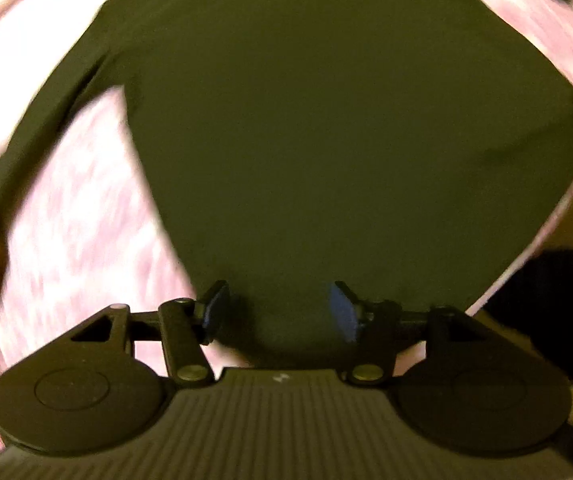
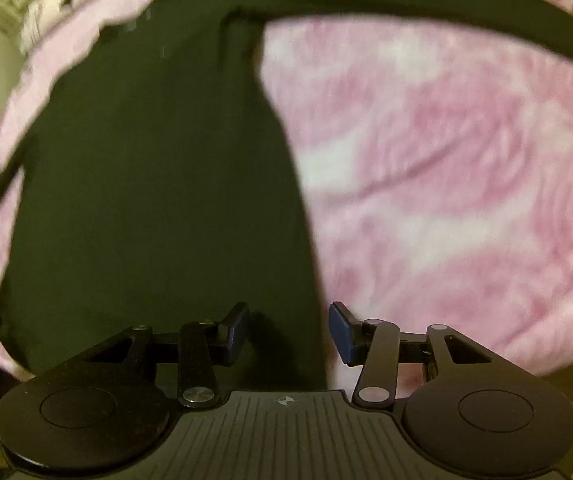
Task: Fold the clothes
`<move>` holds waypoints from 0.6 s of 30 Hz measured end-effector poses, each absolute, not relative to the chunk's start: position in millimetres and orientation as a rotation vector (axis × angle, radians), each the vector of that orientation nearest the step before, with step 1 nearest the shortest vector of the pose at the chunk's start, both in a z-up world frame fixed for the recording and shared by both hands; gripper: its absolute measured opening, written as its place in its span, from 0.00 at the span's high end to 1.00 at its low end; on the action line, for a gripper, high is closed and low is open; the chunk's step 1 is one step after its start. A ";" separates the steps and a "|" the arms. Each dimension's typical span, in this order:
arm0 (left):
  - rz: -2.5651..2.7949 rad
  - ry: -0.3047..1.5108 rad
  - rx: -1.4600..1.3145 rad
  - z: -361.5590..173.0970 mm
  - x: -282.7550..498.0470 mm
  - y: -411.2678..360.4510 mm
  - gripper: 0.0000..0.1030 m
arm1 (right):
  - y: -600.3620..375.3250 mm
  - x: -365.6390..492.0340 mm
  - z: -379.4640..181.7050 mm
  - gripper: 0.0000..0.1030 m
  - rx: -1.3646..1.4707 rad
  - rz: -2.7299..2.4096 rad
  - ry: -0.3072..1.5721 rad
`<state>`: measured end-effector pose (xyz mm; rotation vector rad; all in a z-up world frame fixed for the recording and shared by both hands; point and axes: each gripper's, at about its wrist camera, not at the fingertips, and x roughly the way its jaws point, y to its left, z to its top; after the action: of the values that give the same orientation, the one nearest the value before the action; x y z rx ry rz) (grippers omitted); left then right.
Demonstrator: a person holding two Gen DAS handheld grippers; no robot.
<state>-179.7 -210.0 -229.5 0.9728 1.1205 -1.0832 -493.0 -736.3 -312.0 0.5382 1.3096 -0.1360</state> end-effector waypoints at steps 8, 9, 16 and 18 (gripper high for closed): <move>-0.960 1.324 0.637 -249.0 -135.3 -146.0 0.47 | -729.0 -498.6 -321.0 0.54 0.547 -0.136 1.365; -0.969 1.332 0.582 -249.3 -132.7 -138.3 0.47 | -729.0 -496.4 -322.0 0.54 0.539 -0.125 1.372; -1.193 1.250 0.547 -252.3 -121.1 -126.4 0.47 | -735.1 -486.9 -323.9 0.54 0.516 -0.047 1.395; -1.268 1.259 0.548 -256.4 -117.9 -128.4 0.54 | -735.1 -485.3 -325.4 0.54 0.512 -0.017 1.400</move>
<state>-117.9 -128.4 -256.4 0.5484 1.2594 -1.2680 -485.3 -735.1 -325.4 0.5119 1.4002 -0.0169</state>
